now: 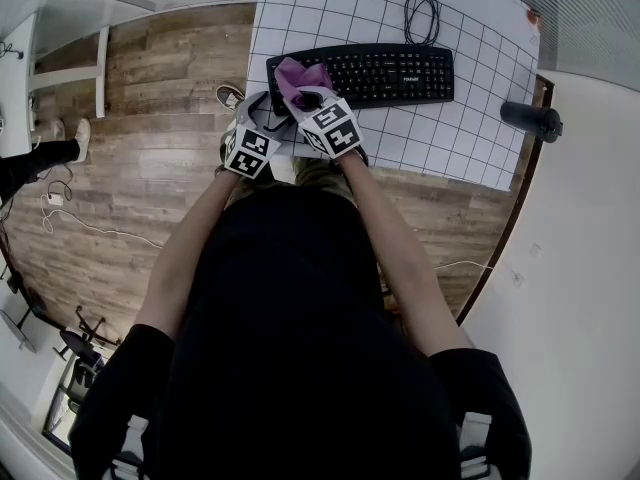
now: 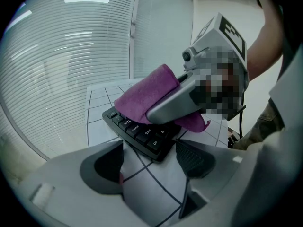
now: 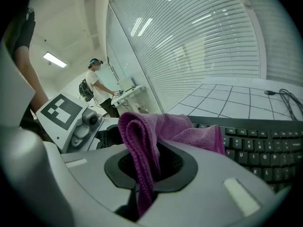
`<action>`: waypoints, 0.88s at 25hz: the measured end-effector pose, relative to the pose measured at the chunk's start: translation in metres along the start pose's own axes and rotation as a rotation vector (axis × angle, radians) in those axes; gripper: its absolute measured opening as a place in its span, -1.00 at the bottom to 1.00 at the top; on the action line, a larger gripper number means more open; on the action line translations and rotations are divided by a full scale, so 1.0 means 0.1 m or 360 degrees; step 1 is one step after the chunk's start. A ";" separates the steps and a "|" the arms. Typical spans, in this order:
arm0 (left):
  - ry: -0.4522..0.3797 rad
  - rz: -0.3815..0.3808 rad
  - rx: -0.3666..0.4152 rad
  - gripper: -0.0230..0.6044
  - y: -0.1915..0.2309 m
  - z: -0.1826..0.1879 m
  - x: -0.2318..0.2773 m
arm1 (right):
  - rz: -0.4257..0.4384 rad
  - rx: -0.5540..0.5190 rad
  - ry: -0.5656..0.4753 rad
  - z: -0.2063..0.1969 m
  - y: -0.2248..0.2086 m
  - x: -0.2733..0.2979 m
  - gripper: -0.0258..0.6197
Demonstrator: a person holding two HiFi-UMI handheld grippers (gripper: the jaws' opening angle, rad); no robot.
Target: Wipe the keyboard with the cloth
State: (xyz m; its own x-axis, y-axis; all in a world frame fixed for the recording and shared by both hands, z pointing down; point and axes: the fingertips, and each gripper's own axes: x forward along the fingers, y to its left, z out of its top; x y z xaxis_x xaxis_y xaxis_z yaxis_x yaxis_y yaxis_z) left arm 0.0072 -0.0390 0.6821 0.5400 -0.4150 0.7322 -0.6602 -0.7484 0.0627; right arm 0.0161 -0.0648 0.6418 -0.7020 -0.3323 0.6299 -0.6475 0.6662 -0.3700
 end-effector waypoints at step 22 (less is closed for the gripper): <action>-0.0045 -0.0078 -0.0084 0.02 0.01 0.18 -0.16 | 0.0951 0.0288 -0.0495 1.09 0.84 -0.72 -0.72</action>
State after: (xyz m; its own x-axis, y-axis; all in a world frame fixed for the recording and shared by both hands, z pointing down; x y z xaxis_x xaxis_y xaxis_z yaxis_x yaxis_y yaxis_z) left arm 0.0075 -0.0422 0.6587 0.5864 -0.3935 0.7080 -0.6587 -0.7404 0.1341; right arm -0.0202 -0.0576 0.4915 -0.9882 -0.1371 0.0678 -0.1438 0.6819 -0.7172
